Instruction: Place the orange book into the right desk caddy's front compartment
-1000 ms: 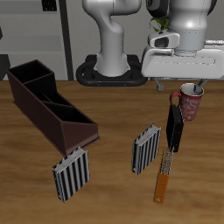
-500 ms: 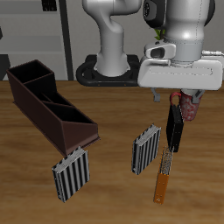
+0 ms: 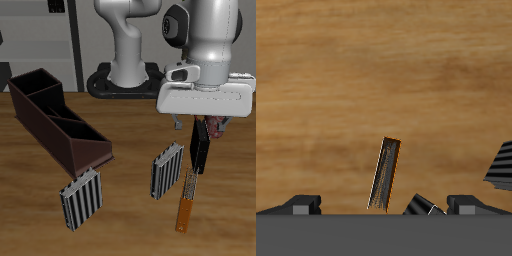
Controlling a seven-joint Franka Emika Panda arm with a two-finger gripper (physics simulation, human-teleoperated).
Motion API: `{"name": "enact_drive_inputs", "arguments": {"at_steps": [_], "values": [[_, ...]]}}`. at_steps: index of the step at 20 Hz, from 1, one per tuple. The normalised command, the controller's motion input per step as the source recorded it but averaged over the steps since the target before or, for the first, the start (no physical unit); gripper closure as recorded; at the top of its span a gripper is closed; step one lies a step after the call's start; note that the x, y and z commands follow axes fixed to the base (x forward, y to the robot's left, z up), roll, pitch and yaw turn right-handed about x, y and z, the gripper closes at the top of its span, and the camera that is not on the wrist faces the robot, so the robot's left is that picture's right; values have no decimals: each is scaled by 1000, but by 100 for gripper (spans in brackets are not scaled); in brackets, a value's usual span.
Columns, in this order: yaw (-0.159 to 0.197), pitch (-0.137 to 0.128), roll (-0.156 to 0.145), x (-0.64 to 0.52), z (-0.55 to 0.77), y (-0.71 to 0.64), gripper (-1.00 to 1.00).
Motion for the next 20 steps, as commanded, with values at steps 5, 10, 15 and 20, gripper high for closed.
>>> {"name": "enact_drive_inputs", "arguments": {"at_steps": [5, 10, 15, 20], "values": [[-31, -3, -11, 115, -248, -66, -100], [-19, -19, 1, 96, -220, -15, -100], [-17, 9, 2, 174, -157, 24, -100], [-23, 16, -10, 233, -218, -17, -100]]}}
